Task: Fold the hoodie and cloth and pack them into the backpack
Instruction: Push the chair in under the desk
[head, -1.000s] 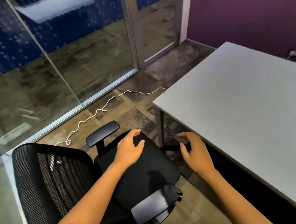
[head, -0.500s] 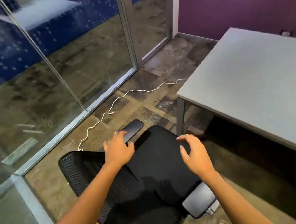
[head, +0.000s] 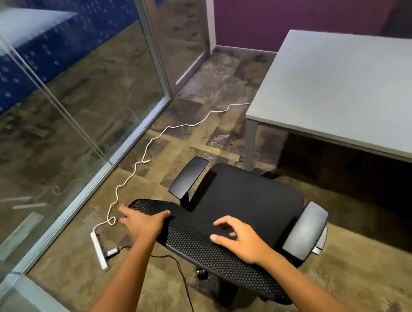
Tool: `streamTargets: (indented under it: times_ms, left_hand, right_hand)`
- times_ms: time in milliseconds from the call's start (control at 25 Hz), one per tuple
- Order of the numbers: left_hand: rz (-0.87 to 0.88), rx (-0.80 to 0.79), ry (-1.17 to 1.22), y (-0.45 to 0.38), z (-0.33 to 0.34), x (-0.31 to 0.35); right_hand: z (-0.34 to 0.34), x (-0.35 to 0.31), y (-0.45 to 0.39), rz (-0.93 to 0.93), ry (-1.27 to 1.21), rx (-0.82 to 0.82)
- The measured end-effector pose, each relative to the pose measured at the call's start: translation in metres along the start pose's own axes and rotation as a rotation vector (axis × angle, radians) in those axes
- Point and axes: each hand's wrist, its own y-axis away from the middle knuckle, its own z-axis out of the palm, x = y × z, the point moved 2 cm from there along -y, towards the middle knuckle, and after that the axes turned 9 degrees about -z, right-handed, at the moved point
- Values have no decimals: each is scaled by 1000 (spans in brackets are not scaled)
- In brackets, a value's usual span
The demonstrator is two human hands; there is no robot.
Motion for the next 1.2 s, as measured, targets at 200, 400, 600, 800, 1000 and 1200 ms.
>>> streamTargets:
  times_ms: [200,400,600,800,1000,1200]
  left_hand:
    - [-139,-101,244,-8,1,-9]
    - [-68,-160,130,-10,-2,-14]
    - [-7,-187,58,-15,-5,-17]
    - [31,-248,-31,-30,-15,-4]
    - [115,-274,-105,-26,-6,25]
    - [142,-313,-116,-20,15,46]
  right_hand:
    - [6,-10,18,163,-38,-303]
    - [17,-12,31,168,-49,-364]
    - [34,-16,45,152,-32,-393]
    - [57,-27,49,125,-9,-344]
    - [54,-31,47,106,11,-225]
    - [33,-24,42,77,80,-213]
